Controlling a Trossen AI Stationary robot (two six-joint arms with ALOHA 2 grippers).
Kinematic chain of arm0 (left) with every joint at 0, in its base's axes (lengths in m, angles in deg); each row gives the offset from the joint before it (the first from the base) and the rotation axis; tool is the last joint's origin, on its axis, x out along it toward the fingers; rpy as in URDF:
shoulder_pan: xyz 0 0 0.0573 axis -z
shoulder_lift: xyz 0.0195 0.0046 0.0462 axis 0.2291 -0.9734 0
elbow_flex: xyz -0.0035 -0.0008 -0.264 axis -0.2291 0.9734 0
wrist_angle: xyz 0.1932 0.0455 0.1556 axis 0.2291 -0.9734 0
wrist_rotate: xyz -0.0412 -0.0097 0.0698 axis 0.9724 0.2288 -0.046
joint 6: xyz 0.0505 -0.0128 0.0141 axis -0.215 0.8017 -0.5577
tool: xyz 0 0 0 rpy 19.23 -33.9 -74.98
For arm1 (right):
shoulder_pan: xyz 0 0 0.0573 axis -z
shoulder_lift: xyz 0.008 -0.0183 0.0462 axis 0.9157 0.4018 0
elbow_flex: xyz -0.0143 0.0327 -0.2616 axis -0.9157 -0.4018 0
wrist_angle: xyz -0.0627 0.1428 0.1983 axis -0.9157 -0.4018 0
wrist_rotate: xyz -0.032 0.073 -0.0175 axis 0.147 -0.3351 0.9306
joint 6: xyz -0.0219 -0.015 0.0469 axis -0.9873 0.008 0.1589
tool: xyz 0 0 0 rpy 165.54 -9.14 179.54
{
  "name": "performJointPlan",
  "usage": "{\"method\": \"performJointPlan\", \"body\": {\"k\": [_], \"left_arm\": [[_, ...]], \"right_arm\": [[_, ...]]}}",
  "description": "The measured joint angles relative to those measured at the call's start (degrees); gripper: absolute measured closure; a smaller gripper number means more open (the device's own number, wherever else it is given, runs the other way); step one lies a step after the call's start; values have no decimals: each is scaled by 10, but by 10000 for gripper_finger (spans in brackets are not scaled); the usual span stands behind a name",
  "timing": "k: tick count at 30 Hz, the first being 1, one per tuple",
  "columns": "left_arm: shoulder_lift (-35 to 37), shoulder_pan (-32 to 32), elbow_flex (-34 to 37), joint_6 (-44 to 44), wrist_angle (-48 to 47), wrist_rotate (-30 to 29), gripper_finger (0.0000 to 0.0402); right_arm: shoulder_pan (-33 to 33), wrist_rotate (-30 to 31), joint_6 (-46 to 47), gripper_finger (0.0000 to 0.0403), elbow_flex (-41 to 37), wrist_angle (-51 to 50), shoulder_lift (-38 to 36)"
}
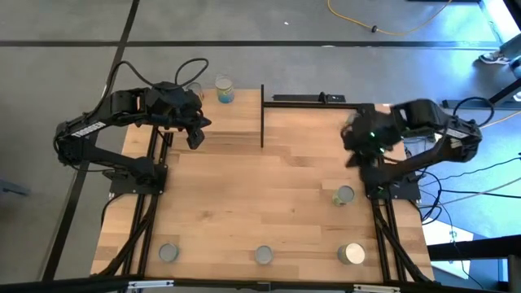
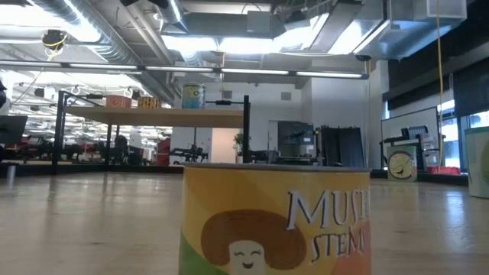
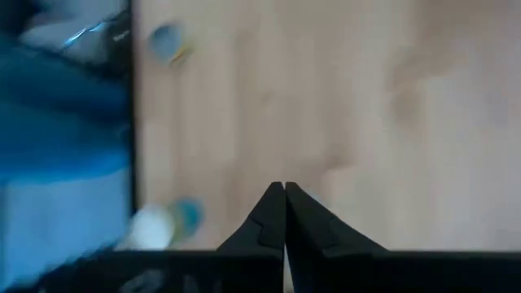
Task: Pick and place cans onto a shelf
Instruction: Put the canned cherries on the shelf
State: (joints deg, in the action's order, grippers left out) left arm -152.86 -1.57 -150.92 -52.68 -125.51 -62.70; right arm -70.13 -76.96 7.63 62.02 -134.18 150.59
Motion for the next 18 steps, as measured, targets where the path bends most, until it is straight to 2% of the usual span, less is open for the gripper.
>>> {"method": "performJointPlan", "body": {"k": [4, 9, 13, 18], "left_arm": [[0, 0, 0, 0, 0, 11, 402], [-5, 0, 0, -14, 0, 76, 402], [-17, 0, 0, -33, 0, 131, 402], [-30, 0, 0, -35, 5, 134, 402]], "right_arm": [[-43, -56, 40, 402, -76, 0, -46], [-87, -112, 53, 403, -149, 0, -73], [-105, -136, 64, 399, -189, 8, -74], [-108, -146, 106, 387, -235, 34, -74]]}}
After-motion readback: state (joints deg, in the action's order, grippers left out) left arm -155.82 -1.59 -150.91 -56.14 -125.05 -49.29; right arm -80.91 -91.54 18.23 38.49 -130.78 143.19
